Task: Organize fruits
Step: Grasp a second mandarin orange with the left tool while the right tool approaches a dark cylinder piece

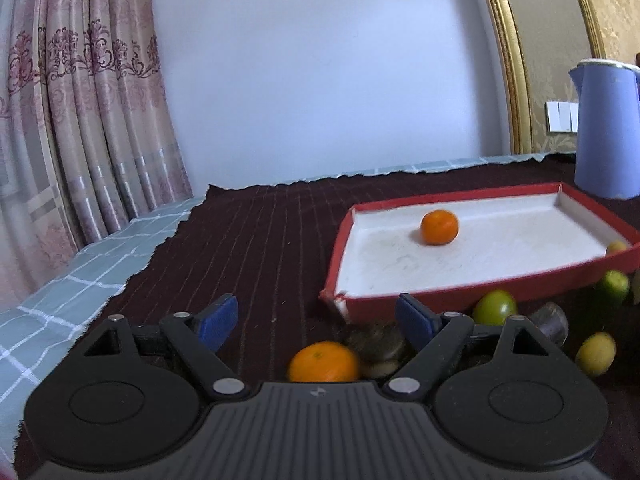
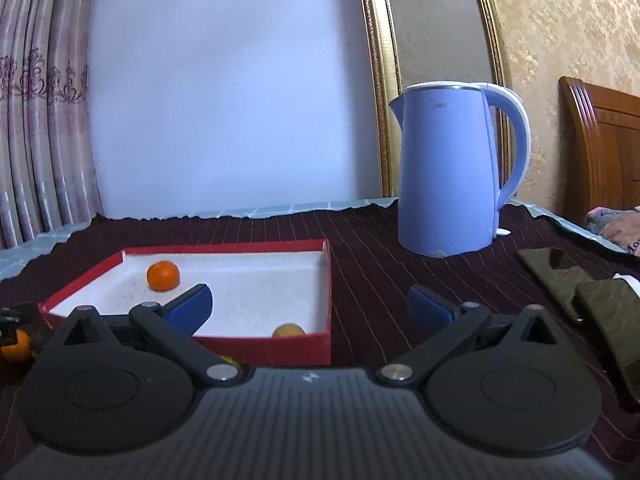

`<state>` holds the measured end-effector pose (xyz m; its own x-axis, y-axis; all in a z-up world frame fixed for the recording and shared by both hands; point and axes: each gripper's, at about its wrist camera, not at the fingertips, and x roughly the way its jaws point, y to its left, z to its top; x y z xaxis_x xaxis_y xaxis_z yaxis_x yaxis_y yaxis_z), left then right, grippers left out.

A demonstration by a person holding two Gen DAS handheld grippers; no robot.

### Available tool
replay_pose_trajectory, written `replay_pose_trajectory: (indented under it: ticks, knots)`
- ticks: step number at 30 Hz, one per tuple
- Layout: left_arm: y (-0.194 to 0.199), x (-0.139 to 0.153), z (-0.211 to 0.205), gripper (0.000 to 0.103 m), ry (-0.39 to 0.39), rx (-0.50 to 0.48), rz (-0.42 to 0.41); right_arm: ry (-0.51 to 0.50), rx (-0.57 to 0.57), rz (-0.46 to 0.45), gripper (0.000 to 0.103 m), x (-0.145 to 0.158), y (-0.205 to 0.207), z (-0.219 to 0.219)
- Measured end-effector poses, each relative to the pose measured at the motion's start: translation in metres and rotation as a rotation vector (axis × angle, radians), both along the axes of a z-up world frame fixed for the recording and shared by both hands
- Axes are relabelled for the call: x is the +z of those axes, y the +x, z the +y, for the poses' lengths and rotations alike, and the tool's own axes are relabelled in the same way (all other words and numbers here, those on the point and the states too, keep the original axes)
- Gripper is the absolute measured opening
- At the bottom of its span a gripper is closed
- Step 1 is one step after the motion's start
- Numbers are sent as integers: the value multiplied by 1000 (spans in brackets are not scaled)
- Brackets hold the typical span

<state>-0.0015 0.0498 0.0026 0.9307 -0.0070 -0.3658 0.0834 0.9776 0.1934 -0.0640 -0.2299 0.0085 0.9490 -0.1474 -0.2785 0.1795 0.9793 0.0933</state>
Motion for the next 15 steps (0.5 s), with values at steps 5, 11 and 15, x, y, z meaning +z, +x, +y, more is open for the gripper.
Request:
replay_pose_trajectory:
  ticks: [5,11,15]
  knots:
    - [-3,-10,17,86,45,1,16,-33,28,58,103,-6,-3,7]
    - [3,-10,33,86,-7,-29,74,-36,74,121,103,-13,-4,13]
    - [7,-12,36,86,-18,-75,114,-52,96,131,103,-17,-5,17]
